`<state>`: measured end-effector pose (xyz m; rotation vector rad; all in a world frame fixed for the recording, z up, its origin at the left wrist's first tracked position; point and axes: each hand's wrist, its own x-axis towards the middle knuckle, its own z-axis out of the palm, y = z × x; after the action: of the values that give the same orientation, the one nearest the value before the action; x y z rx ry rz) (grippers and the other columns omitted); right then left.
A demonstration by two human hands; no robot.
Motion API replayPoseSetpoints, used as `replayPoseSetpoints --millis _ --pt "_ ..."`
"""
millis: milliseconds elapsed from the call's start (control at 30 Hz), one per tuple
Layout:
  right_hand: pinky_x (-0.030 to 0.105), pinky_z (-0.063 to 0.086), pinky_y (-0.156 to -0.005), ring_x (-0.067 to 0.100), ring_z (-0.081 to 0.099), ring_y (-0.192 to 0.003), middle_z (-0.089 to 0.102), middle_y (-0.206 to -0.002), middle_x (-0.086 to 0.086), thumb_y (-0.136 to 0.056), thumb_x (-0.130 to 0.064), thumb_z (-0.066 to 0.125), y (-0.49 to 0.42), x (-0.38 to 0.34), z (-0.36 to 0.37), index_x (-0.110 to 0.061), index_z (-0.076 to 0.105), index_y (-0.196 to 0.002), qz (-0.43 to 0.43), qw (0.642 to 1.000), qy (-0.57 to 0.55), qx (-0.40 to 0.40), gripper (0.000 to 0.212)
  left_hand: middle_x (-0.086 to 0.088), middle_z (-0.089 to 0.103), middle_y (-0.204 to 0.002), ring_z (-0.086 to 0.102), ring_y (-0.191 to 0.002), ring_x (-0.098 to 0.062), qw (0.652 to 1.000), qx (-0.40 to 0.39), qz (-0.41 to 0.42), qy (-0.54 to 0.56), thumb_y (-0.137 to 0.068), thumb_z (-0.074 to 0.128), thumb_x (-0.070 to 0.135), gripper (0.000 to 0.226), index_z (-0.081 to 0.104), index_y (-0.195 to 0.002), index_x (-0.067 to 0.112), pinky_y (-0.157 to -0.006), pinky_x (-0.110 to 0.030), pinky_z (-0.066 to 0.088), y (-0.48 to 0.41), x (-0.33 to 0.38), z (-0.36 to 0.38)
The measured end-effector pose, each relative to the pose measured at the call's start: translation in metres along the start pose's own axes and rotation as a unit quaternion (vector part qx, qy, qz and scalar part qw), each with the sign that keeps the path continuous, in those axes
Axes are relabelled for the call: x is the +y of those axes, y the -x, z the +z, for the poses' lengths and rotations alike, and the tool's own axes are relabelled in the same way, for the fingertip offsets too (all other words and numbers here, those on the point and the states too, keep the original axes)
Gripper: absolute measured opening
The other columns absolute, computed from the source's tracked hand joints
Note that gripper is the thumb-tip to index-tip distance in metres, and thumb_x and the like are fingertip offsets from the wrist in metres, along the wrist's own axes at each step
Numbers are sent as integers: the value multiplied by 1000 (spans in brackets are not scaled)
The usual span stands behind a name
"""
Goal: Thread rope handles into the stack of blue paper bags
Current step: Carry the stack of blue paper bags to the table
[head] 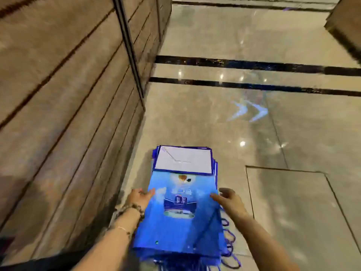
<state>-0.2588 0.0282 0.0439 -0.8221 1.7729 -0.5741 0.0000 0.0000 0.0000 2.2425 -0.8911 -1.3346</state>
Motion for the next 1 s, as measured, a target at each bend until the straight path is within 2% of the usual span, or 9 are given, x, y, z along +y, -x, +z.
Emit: replayPoseSetpoints --millis 100,200,333,433,600,700,800,867,1000 --pt "25 41 -58 11 51 -73 57 -89 4 -78 -30 72 -32 29 0 -5 52 -112 96 994 -17 -42 47 -15 59 -120 54 -110 -23 995 -88 -44 -12 -68 64 64 75 62 -112 4 -86 -29 37 -30 -33 15" --pt "24 45 -58 16 59 -72 67 -80 1 -72 -56 64 -35 56 0 -14 66 -103 167 976 0 -138 52 -3 55 -129 46 -125 -21 989 -129 -73 -11 -23 51 89 125 57 -126 18 -102 -31 29 -42 -61 22" --pt "32 53 -77 21 68 -75 74 -85 6 -70 -53 66 -41 66 4 -12 69 -101 193 963 -82 -168 51 5 52 -115 49 -111 -16 985 -154 -73 -1 -41 59 79 100 57 -123 24 -85 -25 36 -42 -55 17" --pt "31 55 -68 24 70 -73 73 -94 12 -73 -45 66 -42 70 12 -11 68 -102 204 953 -132 -179 45 2 43 -139 39 -129 -17 974 -208 -64 66 -82 57 52 62 45 -134 21 -110 -31 25 -43 -49 20" --pt "35 55 -60 30 69 -67 72 -95 18 -78 -38 65 -42 83 16 -8 67 -101 205 945 -190 -170 38 -7 50 -135 49 -118 -22 964 -230 -121 58 -57 69 67 91 48 -133 23 -106 -35 32 -35 -50 21" --pt "42 57 -70 34 69 -78 70 -100 19 -76 -32 69 -41 82 16 -6 62 -111 192 946 -186 -185 44 -4 53 -133 50 -121 -24 962 -230 -127 71 -38 75 72 105 52 -129 24 -108 -40 33 -28 -55 21" --pt "51 55 -78 40 67 -88 70 -100 20 -69 -27 77 -38 85 18 -4 54 -117 159 958 -171 -168 58 -1 57 -125 51 -117 -20 949 -263 -128 120 -68 70 50 64 56 -121 18 -106 -31 32 -12 -55 27" --pt "50 55 -74 42 67 -86 70 -98 22 -73 -20 74 -33 87 18 -1 55 -116 142 960 -198 -135 51 -2 57 -120 49 -117 -18 965 -211 -93 124 -83 63 33 37 56 -116 17 -101 -26 32 -6 -59 32" --pt "40 57 -63 39 69 -79 71 -94 21 -79 -12 68 -1 61 0 2 59 -110 105 967 -212 -97 35 -2 69 -93 63 -92 -20 981 -127 -42 141 -80 70 25 15 65 -91 15 -82 -28 47 32 -36 21"
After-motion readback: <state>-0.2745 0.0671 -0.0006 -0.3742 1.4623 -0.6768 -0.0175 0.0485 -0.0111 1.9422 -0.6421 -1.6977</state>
